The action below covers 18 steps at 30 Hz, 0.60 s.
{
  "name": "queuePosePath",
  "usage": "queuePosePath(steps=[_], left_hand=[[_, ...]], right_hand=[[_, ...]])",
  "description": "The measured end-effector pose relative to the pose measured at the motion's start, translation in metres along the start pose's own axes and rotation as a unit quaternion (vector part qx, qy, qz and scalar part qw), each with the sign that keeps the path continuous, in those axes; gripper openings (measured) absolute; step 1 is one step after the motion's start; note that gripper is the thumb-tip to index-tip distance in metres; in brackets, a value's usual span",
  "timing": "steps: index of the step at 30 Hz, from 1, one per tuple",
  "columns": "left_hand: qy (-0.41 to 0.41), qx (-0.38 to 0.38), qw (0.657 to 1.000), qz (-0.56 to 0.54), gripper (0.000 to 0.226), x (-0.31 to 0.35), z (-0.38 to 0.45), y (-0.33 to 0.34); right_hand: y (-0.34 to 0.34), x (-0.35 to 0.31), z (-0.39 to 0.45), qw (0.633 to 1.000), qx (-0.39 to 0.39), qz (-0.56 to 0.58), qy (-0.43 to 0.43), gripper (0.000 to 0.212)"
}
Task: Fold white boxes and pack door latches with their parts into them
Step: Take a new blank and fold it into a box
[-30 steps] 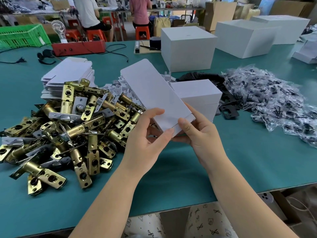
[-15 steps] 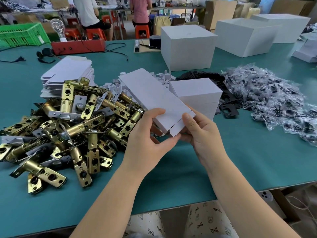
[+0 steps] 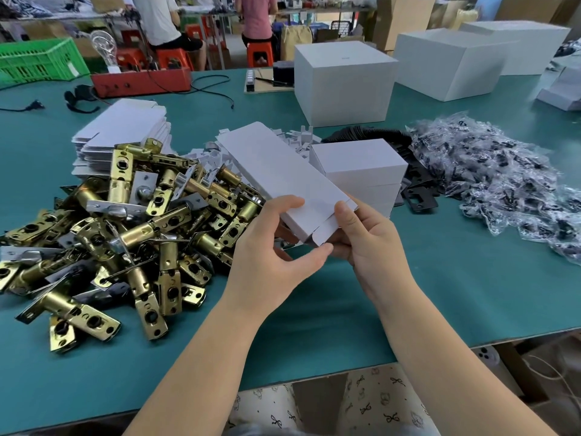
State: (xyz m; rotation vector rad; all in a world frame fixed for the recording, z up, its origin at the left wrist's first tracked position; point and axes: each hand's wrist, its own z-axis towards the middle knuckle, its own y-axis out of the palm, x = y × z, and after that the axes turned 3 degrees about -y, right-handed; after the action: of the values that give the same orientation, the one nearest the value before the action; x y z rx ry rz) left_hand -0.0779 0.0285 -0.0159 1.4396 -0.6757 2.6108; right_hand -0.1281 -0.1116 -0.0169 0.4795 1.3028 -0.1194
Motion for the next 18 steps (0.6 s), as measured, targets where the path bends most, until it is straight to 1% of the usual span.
queuePosePath(steps=[3,5,6,9,14,18], left_hand=[[0.020,0.016,0.999,0.024,0.051,-0.0002,-0.0005,0.0012],[0.020,0.012,1.000,0.021,0.048,0.0008,-0.0001,0.0014],[0.007,0.004,1.000,-0.003,0.046,0.0009,0.0002,0.0014],[-0.067,-0.028,0.988,-0.140,0.031,0.0008,0.0027,0.0001],[-0.077,-0.039,0.982,-0.171,0.028,-0.0021,0.0041,-0.0012],[-0.086,-0.066,0.979,-0.172,0.027,-0.0031,0.0048,-0.0018]], right_hand=[[0.0002,0.0008,0.0003,1.000,-0.003,0.003,0.003,0.029],[0.0002,0.0013,0.0003,1.000,-0.003,0.004,0.003,0.027],[0.0002,0.0014,0.0003,1.000,-0.005,0.004,0.002,0.026],[-0.0002,0.0016,-0.0001,1.000,-0.012,-0.002,-0.002,0.025],[-0.0002,0.0016,-0.0003,1.000,-0.018,-0.011,-0.003,0.026],[-0.0019,0.0015,0.0007,1.000,-0.018,-0.007,0.004,0.026]])
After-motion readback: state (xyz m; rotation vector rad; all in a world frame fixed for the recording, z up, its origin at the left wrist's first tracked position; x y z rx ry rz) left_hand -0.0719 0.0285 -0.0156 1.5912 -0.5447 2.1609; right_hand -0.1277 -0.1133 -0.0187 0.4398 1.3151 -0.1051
